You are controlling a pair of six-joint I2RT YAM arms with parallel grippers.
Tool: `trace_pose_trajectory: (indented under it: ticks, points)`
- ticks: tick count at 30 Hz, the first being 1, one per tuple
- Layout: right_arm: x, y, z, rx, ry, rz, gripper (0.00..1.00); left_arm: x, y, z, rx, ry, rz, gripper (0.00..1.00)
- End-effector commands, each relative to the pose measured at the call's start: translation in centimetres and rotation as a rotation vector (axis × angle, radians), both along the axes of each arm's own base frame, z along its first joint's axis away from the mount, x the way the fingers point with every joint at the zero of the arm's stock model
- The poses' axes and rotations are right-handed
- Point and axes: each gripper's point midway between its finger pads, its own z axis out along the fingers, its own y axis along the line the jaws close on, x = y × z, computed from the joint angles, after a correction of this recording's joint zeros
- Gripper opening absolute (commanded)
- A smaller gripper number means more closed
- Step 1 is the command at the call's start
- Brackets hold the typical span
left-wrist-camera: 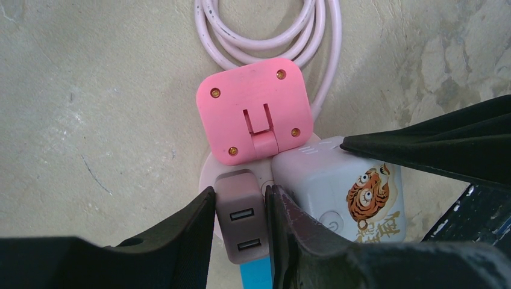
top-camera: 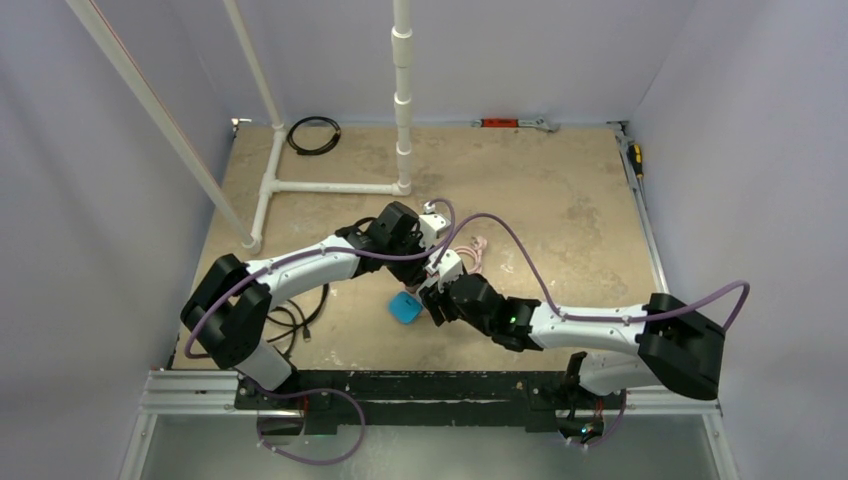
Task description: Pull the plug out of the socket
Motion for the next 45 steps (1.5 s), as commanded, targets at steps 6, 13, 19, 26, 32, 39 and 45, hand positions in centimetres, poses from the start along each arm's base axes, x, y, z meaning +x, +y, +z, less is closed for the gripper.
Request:
trace_pose_trajectory:
  ticks: [6, 13, 19, 26, 32, 39, 45]
  points:
    - [-0.2, 1.5, 1.5, 0.08, 0.007, 0.023, 0.64, -0.8, 1.8, -2.7, 0.107, 0.048, 0.001, 0.07]
    - [0.4, 1.5, 0.1, 0.019, 0.024, -0.012, 0.66, -1.3, 1.4, -3.6, 0.102, 0.096, 0.001, 0.06]
    - [0.4, 1.2, 0.6, 0.049, 0.015, -0.03, 0.43, -0.6, 1.9, -3.0, 0.12, 0.059, 0.029, 0.03]
    - [0.3, 0.6, 0.5, 0.088, 0.061, -0.067, 0.0, -0.3, 2.0, -2.5, 0.113, 0.037, 0.047, 0.0]
    - [2.0, -1.6, 0.6, 0.203, 0.146, -0.125, 0.0, -0.3, 1.8, -2.5, 0.098, 0.03, 0.054, 0.0]
    - [2.7, -2.4, 0.1, 0.179, 0.146, -0.156, 0.0, -0.2, 1.9, -2.7, 0.102, 0.033, 0.065, 0.0]
    - [2.7, -2.9, 0.9, 0.116, 0.042, -0.217, 0.0, -0.2, 2.2, -3.7, 0.131, 0.057, 0.089, 0.0]
